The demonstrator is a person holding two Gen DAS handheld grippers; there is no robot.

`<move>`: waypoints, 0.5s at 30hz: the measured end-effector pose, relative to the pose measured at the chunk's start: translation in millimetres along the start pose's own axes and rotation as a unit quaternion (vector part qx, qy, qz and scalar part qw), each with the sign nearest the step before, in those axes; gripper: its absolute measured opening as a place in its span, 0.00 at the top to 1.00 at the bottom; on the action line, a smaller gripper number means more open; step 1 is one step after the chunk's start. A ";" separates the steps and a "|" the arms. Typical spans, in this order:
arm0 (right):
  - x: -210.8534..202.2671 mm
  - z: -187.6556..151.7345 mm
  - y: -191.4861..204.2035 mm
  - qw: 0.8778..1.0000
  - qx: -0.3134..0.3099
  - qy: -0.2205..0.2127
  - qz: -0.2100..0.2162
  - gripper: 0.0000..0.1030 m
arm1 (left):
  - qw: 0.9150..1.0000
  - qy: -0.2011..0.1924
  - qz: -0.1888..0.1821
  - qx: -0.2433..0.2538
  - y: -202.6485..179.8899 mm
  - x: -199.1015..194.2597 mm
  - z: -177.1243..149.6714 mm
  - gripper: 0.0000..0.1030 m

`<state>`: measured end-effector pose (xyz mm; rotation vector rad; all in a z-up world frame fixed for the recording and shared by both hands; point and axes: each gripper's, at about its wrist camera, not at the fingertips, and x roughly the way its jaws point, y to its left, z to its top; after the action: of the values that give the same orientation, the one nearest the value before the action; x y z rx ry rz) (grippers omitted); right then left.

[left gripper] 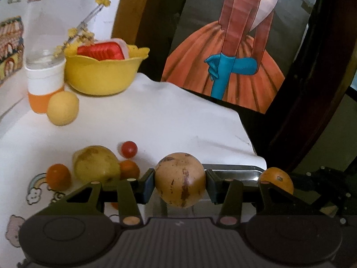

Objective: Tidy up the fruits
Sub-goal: 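Carry the streaked fruit onto the metal tray with the left tool while the right tool sets the orange there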

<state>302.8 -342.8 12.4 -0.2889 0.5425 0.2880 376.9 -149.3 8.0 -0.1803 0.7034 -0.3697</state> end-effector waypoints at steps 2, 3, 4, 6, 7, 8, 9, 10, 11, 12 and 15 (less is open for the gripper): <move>5.7 -1.6 -2.2 1.000 0.000 0.006 0.000 0.53 | 1.000 0.004 -0.002 -0.002 -1.1 5.9 -1.2 0.50; 8.5 -2.3 -3.1 1.000 0.000 0.008 0.001 0.53 | 1.000 0.005 -0.003 -0.001 -1.8 8.9 -1.7 0.50; 11.7 -3.1 -4.4 1.000 0.001 0.012 0.001 0.53 | 1.000 0.007 -0.004 -0.001 -2.0 11.3 -2.1 0.50; 17.0 -4.7 -7.2 1.000 0.009 0.017 0.002 0.53 | 1.000 0.012 -0.006 -0.003 -2.4 17.0 -2.9 0.50; 19.1 -5.6 -8.6 1.000 0.012 0.019 0.003 0.53 | 1.000 0.015 -0.007 -0.004 -2.2 18.8 -3.3 0.50; 21.2 -6.2 -9.4 1.000 0.014 0.021 0.003 0.53 | 1.000 0.017 -0.007 -0.005 -2.4 21.0 -3.4 0.50; 23.2 -6.0 -9.9 1.000 0.015 0.023 0.003 0.53 | 1.000 0.020 -0.007 -0.005 -2.8 23.3 -3.8 0.50; 24.5 -6.2 -10.0 1.000 0.015 0.024 0.003 0.53 | 1.000 0.022 -0.006 -0.005 -3.2 25.4 -4.1 0.50; 25.7 -6.3 -10.3 1.000 0.015 0.024 0.004 0.53 | 1.000 0.024 -0.005 -0.006 -3.5 26.8 -4.2 0.50; 27.3 -6.2 -10.1 1.000 0.015 0.025 0.005 0.53 | 1.000 0.027 -0.005 -0.006 -3.8 28.7 -4.2 0.50; 31.0 -6.2 -10.3 0.999 0.016 0.027 0.007 0.53 | 0.999 0.032 -0.005 -0.003 -4.9 31.3 -4.3 0.49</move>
<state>328.8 -348.5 -7.4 -0.2621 0.6022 0.2858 394.7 -166.3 -12.6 -0.1795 0.7672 -0.3847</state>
